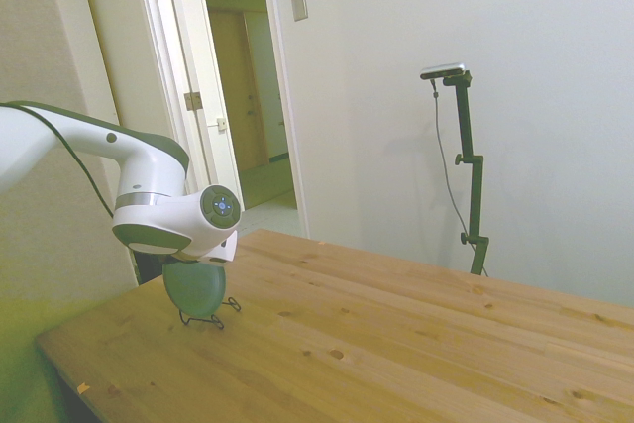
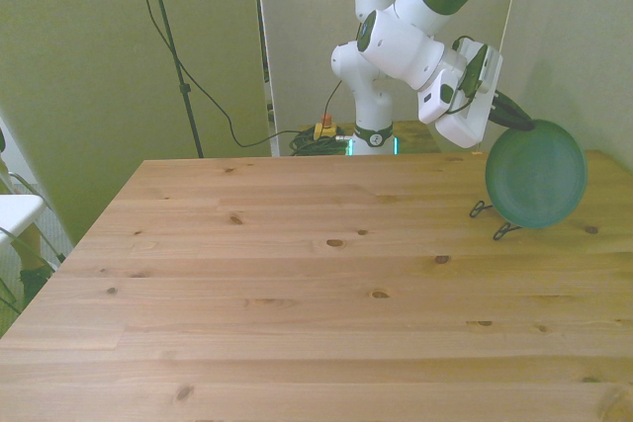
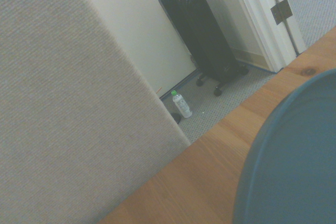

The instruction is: Load the plate

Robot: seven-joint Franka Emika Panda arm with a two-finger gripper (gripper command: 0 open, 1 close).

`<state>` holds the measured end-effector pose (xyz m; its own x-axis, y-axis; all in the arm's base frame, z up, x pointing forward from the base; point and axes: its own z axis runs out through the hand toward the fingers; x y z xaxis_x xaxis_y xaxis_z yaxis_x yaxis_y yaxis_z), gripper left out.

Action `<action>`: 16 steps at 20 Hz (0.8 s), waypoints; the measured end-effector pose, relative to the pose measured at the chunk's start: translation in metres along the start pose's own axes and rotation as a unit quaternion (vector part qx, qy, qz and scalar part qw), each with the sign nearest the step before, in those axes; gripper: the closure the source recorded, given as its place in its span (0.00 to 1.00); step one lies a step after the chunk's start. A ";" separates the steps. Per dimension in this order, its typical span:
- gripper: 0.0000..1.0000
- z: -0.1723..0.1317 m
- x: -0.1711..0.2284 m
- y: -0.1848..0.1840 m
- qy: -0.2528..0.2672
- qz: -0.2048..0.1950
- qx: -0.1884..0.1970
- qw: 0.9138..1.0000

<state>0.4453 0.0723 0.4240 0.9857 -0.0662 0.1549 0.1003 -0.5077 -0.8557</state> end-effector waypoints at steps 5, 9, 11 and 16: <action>1.00 0.001 0.000 0.001 -0.001 0.000 -0.001 1.000; 0.00 0.003 0.001 0.004 0.000 0.002 -0.005 1.000; 0.00 0.006 0.001 0.006 -0.002 0.004 -0.006 1.000; 0.00 0.008 0.005 0.005 -0.003 0.002 -0.006 1.000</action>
<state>0.4516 0.0763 0.4169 0.9868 -0.0635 0.1492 0.0952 -0.5183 -0.8499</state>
